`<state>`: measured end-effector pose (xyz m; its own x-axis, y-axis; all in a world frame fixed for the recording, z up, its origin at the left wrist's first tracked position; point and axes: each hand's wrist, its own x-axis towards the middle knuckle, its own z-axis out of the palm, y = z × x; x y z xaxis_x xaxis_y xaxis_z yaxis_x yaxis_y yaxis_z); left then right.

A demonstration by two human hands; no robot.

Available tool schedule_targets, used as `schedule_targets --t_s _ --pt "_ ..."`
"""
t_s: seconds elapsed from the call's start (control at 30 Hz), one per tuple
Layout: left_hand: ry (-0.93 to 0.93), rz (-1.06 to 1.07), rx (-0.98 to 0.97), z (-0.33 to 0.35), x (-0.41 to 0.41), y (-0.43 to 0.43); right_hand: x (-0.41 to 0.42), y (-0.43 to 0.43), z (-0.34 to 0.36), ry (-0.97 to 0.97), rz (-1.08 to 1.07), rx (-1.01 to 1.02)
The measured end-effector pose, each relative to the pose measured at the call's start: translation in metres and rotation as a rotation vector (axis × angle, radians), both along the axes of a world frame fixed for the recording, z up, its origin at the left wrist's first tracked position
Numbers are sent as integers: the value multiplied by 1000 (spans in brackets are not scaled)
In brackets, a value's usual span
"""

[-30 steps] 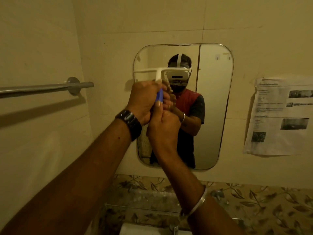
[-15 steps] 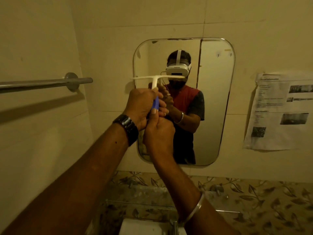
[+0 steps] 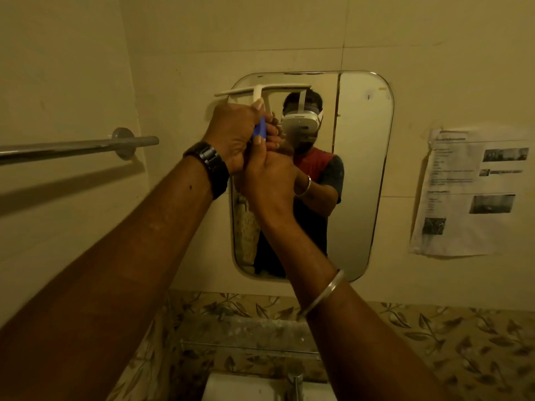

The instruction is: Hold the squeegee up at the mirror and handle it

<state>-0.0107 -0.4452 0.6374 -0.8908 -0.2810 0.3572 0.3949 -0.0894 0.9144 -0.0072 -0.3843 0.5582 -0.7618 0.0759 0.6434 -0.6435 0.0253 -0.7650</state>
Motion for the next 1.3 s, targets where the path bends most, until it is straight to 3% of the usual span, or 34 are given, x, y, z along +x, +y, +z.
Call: schedule_targets --t_s 0.33,0.57,0.73,1.07,1.3 --pt "-144 -18 -41 -91 5 -4 12 -2 -97 -49 -57 34" --pt "2 -28 -43 -21 15 2 18 12 -33 -82 247 -101" --pt "-28 2 -76 -2 8 7 9 13 -5 -177 200 -14" --pt "-266 -37 -21 -92 13 20 22 16 -108 -202 93 55" --pt "-23 11 -69 -10 21 47 18 38 -23 -71 174 -101"
